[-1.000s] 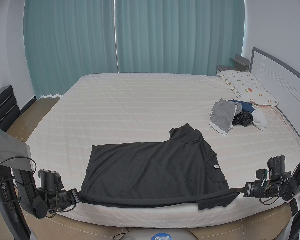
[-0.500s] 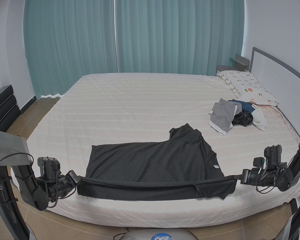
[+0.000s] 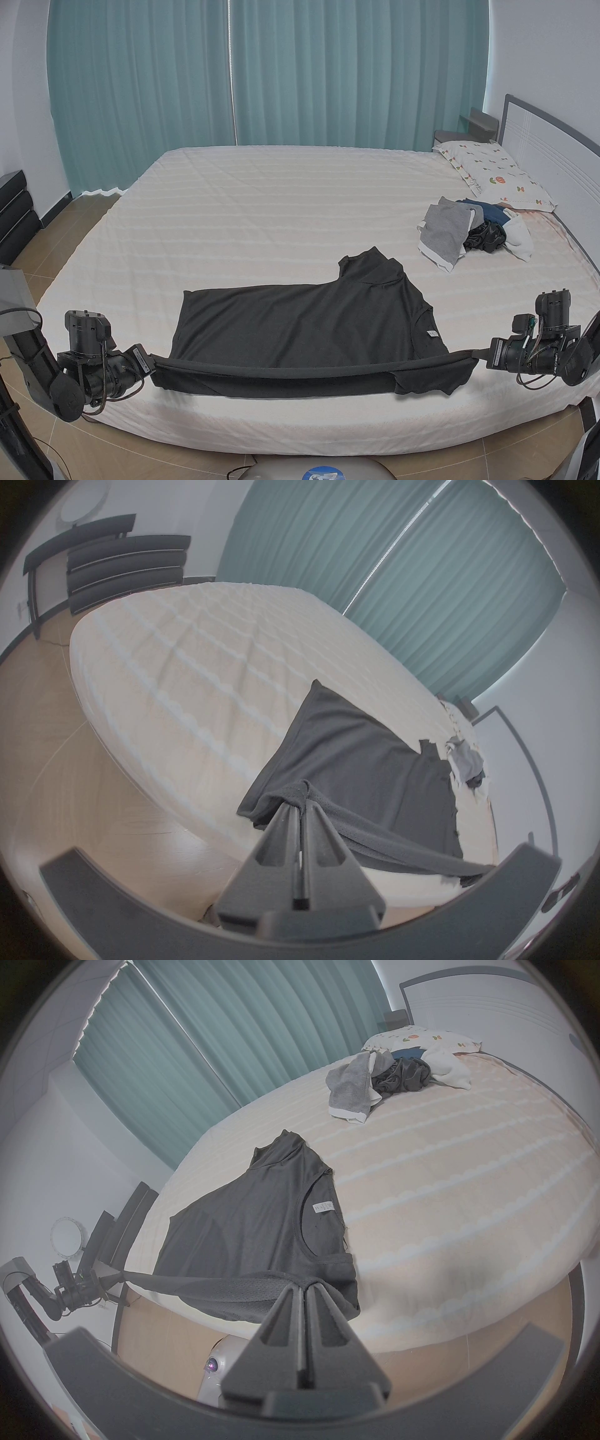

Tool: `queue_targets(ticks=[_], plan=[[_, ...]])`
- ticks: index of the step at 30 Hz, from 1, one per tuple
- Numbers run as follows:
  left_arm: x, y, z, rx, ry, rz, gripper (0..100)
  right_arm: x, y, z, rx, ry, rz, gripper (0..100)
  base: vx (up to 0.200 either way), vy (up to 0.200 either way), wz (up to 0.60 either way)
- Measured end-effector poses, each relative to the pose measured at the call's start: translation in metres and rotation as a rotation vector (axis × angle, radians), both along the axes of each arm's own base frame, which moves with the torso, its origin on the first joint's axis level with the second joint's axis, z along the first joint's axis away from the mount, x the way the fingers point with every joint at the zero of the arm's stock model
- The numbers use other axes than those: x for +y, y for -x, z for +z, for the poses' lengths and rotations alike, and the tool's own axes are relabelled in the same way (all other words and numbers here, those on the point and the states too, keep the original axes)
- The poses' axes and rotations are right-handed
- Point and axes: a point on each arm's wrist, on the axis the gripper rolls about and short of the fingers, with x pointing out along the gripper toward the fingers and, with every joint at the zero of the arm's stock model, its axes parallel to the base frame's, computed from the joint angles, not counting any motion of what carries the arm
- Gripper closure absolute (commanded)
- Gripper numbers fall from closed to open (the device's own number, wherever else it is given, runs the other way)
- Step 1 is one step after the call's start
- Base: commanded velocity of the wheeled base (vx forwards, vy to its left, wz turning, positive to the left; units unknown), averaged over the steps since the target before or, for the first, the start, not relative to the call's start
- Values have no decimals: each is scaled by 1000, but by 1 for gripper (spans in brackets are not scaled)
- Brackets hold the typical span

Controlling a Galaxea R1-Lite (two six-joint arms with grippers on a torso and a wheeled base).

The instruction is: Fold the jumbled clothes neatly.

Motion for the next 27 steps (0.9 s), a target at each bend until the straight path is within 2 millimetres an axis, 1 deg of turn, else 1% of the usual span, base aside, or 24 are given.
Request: queue_targets(ticks=[7, 11, 13, 16, 18, 22, 27], plan=[[-7, 10, -8, 101, -36, -56, 100, 0, 9, 2, 1, 3, 5, 100, 0, 0, 0], [-9, 5, -9, 101, -34, -61, 100, 0, 11, 2, 4, 1, 10, 100, 0, 0, 0], [-10, 0, -9, 91, -29, -47, 100, 1, 10, 1, 6, 1, 10, 100, 0, 0, 0], [-10, -11, -9, 75, -4, 14, 100, 1, 4, 0, 5, 0, 12, 100, 0, 0, 0], [-11, -21, -10, 61, 21, 64, 100, 1, -3, -1, -1, 0, 10, 100, 0, 0, 0], [-12, -39, -16, 45, 46, 114, 100, 2, -22, -5, -10, 1, 7, 100, 0, 0, 0], [-15, -59, -26, 18, 91, 155, 100, 3, -45, -14, -10, 5, 3, 100, 0, 0, 0]])
